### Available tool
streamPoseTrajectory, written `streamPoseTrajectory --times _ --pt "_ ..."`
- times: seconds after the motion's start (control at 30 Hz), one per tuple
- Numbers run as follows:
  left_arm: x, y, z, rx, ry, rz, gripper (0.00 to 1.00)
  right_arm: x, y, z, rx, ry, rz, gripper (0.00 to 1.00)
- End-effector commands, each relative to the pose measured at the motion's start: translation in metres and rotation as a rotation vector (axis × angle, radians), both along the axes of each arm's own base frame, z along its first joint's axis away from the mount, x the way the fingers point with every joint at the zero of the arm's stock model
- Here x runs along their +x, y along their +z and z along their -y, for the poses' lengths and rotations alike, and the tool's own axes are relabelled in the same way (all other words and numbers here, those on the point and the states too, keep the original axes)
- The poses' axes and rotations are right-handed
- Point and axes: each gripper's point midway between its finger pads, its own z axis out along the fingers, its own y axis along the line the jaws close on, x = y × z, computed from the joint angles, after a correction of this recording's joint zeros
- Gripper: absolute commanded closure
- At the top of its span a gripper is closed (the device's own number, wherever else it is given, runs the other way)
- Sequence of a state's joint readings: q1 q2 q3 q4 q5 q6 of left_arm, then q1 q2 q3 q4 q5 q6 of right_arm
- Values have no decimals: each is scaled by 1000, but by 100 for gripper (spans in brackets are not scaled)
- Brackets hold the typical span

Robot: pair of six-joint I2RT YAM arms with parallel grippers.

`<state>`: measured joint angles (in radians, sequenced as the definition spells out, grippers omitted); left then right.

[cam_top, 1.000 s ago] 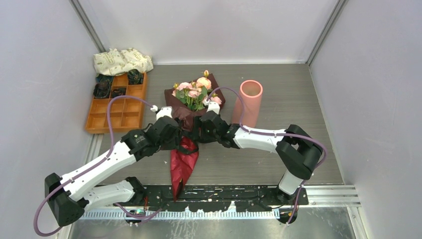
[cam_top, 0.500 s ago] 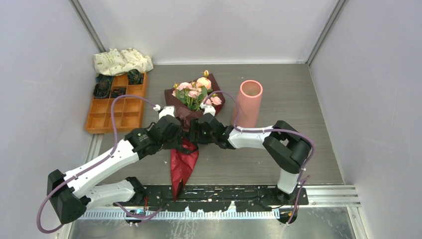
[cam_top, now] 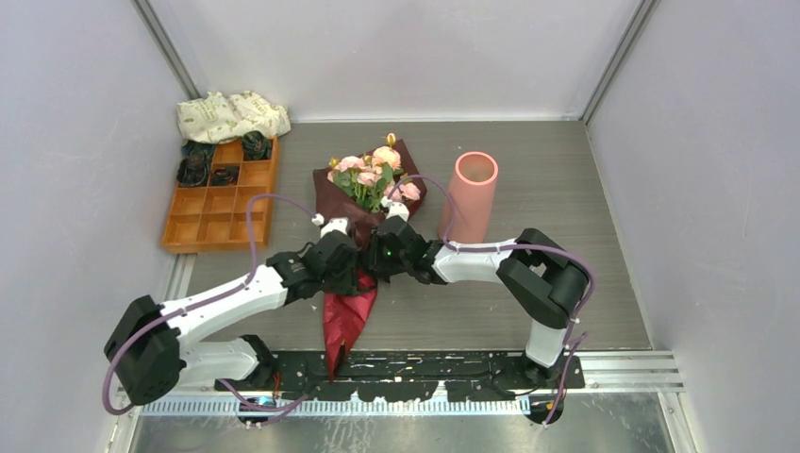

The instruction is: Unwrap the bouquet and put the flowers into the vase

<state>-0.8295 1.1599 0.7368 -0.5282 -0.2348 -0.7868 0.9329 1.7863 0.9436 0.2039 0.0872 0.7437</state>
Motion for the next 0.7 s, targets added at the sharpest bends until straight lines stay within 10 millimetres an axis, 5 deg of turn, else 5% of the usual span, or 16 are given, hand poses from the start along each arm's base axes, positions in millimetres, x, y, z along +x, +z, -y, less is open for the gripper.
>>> streamPoseTrajectory --times 0.0,0.33,0.47,0.67 --pt "6 -18 22 -90 -4 -1 67 4 32 2 46 -19 44 78" --pt "10 -54 -1 39 76 -13 69 -1 60 20 16 -36 70 88" --pt "10 -65 -5 69 93 -24 69 -6 70 26 10 -30 74 78" --pt "11 -73 -4 87 90 -36 69 -11 71 32 11 -31 70 76"
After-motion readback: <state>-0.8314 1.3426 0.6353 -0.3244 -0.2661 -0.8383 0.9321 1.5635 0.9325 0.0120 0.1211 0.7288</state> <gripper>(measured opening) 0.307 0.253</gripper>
